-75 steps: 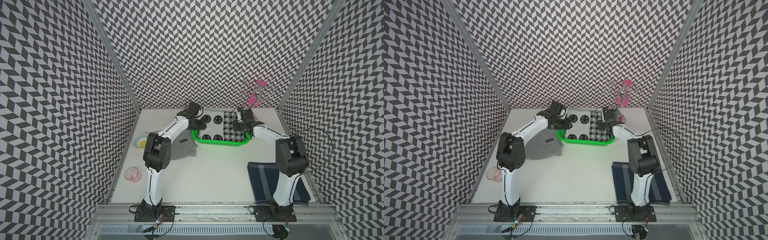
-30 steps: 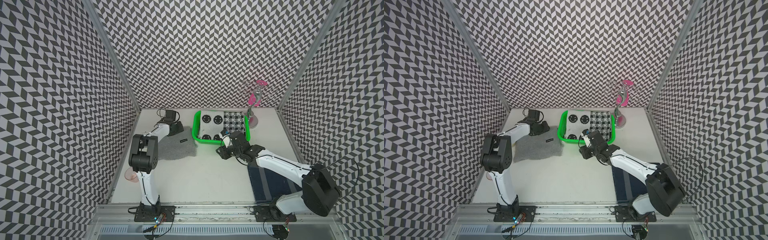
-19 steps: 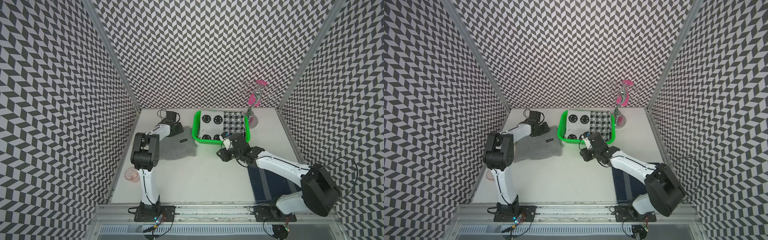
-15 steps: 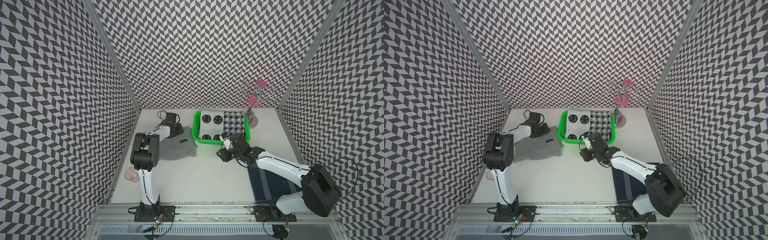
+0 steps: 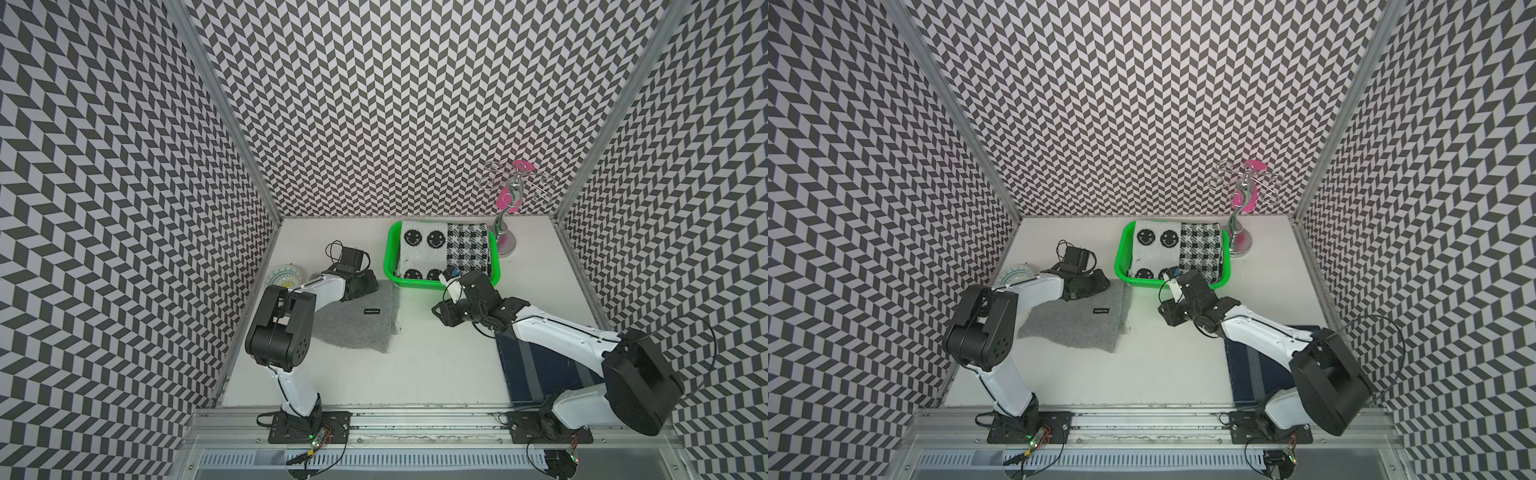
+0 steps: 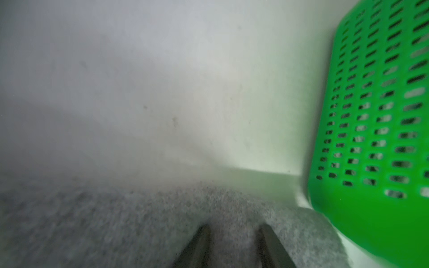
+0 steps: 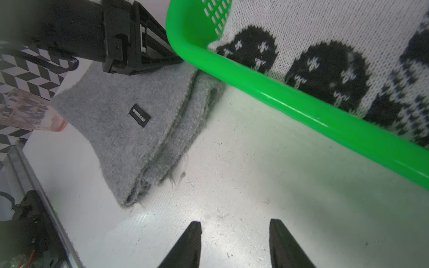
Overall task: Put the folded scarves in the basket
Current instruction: Move the scarf to the center of the board.
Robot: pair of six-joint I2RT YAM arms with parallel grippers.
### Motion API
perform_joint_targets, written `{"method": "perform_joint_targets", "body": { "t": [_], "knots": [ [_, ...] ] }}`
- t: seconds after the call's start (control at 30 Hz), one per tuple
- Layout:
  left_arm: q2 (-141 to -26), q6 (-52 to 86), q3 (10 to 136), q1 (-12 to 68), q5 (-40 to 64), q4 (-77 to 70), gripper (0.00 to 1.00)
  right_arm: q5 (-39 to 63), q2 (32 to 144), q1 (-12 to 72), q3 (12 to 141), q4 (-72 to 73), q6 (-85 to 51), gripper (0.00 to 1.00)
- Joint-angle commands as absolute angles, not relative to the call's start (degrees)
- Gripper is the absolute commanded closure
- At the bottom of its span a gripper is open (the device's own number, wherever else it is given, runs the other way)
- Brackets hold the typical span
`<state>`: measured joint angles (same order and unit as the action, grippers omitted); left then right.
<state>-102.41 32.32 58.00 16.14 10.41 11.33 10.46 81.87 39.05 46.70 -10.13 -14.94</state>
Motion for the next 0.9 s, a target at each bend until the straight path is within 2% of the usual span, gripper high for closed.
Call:
{"method": "perform_joint_targets", "body": {
  "t": [0.0, 0.2, 0.57, 0.87],
  "knots": [
    [-102.3, 36.0, 55.2, 17.0, 13.9, 16.2, 0.6, 12.6, 82.6, 41.7, 46.2, -5.0, -19.0, 0.49],
    [-100.0, 36.5, 56.7, 17.3, 15.0, 17.1, 0.59, 14.6, 88.3, 46.7, 47.1, 1.0, -25.2, 0.45],
    [-98.8, 35.8, 56.9, 14.8, 17.2, 17.8, 0.57, 17.9, 98.7, 49.9, 48.7, 12.4, -34.4, 0.39],
    [-99.1, 35.0, 56.7, 14.2, 18.2, 17.1, 0.57, 17.4, 105.9, 50.8, 52.9, 14.6, -36.7, 0.37]
  ]
}}
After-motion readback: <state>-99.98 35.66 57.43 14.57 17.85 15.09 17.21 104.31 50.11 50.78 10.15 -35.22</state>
